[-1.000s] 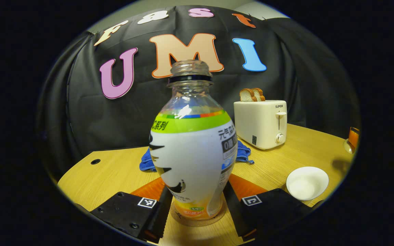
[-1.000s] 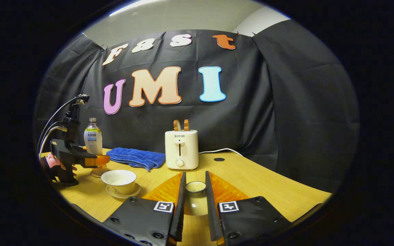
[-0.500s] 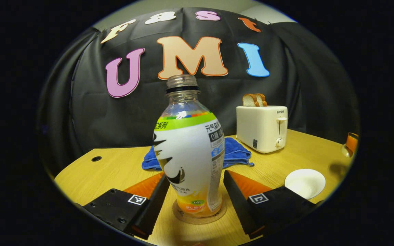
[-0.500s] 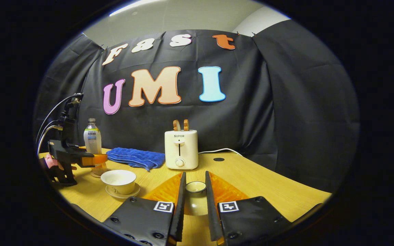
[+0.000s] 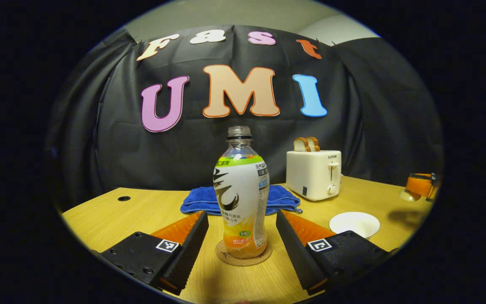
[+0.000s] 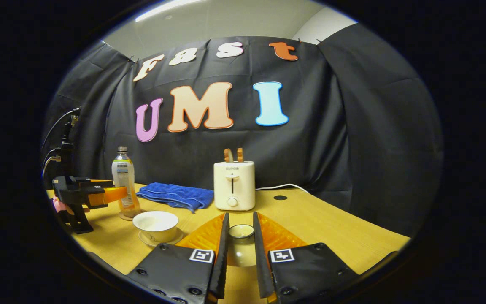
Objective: Open the teacup lid with one hand, grasp the water bottle and pour water into the teacup with the other hand; after pouring, place the water bottle on the coaster and then close the teacup lid.
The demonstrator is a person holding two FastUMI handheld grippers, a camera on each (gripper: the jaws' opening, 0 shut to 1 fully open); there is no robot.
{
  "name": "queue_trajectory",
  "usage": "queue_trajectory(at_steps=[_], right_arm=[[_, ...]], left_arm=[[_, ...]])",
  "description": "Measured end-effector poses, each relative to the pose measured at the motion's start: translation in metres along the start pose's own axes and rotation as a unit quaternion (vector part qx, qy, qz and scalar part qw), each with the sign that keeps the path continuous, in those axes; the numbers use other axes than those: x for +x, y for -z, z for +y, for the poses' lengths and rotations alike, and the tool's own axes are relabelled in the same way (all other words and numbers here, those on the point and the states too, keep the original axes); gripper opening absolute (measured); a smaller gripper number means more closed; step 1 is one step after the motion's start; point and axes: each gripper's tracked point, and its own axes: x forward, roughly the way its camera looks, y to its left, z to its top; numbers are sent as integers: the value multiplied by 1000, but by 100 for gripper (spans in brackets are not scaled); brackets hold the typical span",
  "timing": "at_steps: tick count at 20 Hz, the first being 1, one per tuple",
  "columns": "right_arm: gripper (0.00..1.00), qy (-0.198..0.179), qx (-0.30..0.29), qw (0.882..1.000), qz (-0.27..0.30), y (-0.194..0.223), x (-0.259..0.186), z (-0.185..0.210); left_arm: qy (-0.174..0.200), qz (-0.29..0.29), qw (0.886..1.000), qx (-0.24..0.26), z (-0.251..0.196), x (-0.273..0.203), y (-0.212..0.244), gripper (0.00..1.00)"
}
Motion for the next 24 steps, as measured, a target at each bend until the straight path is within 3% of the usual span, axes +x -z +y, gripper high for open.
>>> queue_trajectory(at_steps=[11, 16, 19, 24], right_arm=[[34, -103, 5, 995, 4, 4, 40, 95], [34, -175, 9, 985, 7, 6, 46, 140], [34, -187, 9, 982, 13, 9, 49, 150], [33, -195, 4, 980, 48, 19, 54, 156]], left_arm=[[-50, -4, 999, 3, 30, -69, -4, 94], [-86, -3, 996, 4, 49, -94, -5, 94], [-119, -2, 993, 4, 63, -103, -5, 94], [-122, -1, 993, 5, 62, -103, -6, 94]])
